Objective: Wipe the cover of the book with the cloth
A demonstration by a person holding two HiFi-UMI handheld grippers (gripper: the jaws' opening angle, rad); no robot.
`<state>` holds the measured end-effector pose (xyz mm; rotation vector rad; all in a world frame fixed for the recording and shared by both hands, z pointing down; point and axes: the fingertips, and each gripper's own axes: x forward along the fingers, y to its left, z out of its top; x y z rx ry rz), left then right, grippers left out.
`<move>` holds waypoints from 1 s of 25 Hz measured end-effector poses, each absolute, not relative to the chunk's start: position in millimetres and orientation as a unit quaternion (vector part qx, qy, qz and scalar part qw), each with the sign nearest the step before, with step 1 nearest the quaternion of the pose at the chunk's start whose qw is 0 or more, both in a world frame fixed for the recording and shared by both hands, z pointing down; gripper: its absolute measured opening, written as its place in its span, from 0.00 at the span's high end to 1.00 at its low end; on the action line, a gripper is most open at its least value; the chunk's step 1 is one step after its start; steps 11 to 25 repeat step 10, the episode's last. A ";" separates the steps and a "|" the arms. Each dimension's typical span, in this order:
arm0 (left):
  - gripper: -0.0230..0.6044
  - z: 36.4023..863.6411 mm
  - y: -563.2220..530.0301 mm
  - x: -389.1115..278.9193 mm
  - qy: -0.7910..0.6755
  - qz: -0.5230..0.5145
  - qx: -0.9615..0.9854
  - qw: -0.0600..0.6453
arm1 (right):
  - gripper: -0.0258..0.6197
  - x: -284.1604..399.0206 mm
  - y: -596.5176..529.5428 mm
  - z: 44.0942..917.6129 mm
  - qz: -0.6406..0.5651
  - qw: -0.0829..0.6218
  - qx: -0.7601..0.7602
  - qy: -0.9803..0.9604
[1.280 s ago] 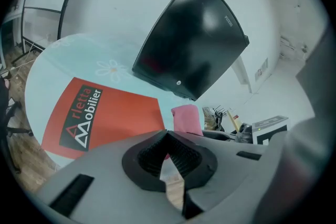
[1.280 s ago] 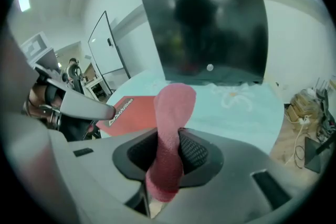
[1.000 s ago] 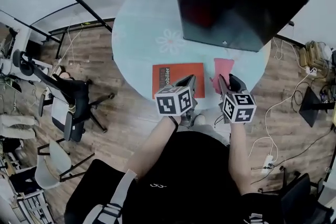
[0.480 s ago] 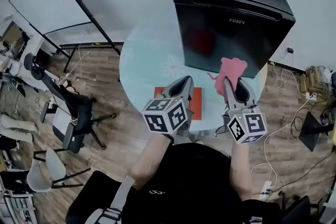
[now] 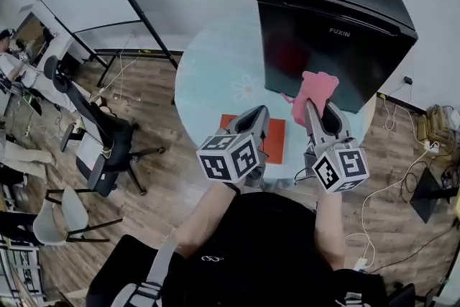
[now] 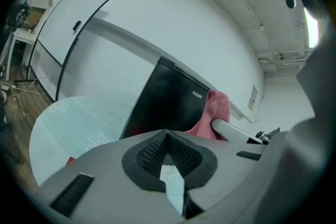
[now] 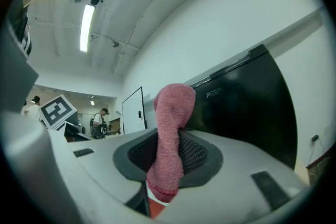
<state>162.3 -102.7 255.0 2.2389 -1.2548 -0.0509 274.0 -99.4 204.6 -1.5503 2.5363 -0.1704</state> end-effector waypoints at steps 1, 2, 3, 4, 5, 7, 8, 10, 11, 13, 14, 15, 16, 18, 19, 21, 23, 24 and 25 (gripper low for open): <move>0.94 256.6 -102.6 156.8 -0.475 -0.018 0.832 0.286 | 0.80 268.6 -100.0 205.9 -0.059 0.083 -0.513 0.852; 0.94 256.6 -103.0 152.4 -0.480 -0.017 0.830 0.285 | 0.80 264.0 -100.6 206.7 -0.061 0.084 -0.509 0.855; 0.94 254.8 -104.2 149.6 -0.483 -0.016 0.829 0.282 | 0.80 260.7 -101.8 206.6 -0.062 0.085 -0.504 0.857; 0.94 252.0 -105.9 148.3 -0.485 -0.018 0.829 0.278 | 0.80 258.7 -103.7 205.8 -0.062 0.086 -0.502 0.859; 0.94 249.2 -107.3 147.9 -0.485 -0.020 0.830 0.275 | 0.80 257.7 -105.7 204.7 -0.062 0.087 -0.500 0.860; 0.94 247.4 -108.0 147.3 -0.484 -0.023 0.831 0.272 | 0.80 256.9 -108.5 203.5 -0.062 0.091 -0.497 0.861; 0.94 248.7 -107.7 146.9 -0.484 -0.024 0.831 0.274 | 0.80 256.8 -109.5 203.8 -0.062 0.093 -0.497 0.861; 0.94 253.3 -106.7 146.0 -0.484 -0.024 0.829 0.279 | 0.80 256.7 -111.1 205.1 -0.063 0.095 -0.495 0.861; 0.94 253.3 -106.7 146.0 -0.484 -0.024 0.829 0.279 | 0.80 256.7 -111.1 205.1 -0.063 0.095 -0.495 0.861; 0.94 253.3 -106.7 146.0 -0.484 -0.024 0.829 0.279 | 0.80 256.7 -111.1 205.1 -0.063 0.095 -0.495 0.861; 0.94 253.3 -106.7 146.0 -0.484 -0.024 0.829 0.279 | 0.80 256.7 -111.1 205.1 -0.063 0.095 -0.495 0.861; 0.94 253.3 -106.7 146.0 -0.484 -0.024 0.829 0.279 | 0.80 256.7 -111.1 205.1 -0.063 0.095 -0.495 0.861; 0.94 253.3 -106.7 146.0 -0.484 -0.024 0.829 0.279 | 0.80 256.7 -111.1 205.1 -0.063 0.095 -0.495 0.861; 0.94 253.3 -106.7 146.0 -0.484 -0.024 0.829 0.279 | 0.80 256.7 -111.1 205.1 -0.063 0.095 -0.495 0.861; 0.94 253.3 -106.7 146.0 -0.484 -0.024 0.829 0.279 | 0.80 256.7 -111.1 205.1 -0.063 0.095 -0.495 0.861; 0.94 253.3 -106.7 146.0 -0.484 -0.024 0.829 0.279 | 0.80 256.7 -111.1 205.1 -0.063 0.095 -0.495 0.861; 0.94 253.3 -106.7 146.0 -0.484 -0.024 0.829 0.279 | 0.80 256.7 -111.1 205.1 -0.063 0.095 -0.495 0.861; 0.94 253.3 -106.7 146.0 -0.484 -0.024 0.829 0.279 | 0.80 256.7 -111.1 205.1 -0.063 0.095 -0.495 0.861; 0.94 253.3 -106.7 146.0 -0.484 -0.024 0.829 0.279 | 0.80 256.7 -111.1 205.1 -0.063 0.095 -0.495 0.861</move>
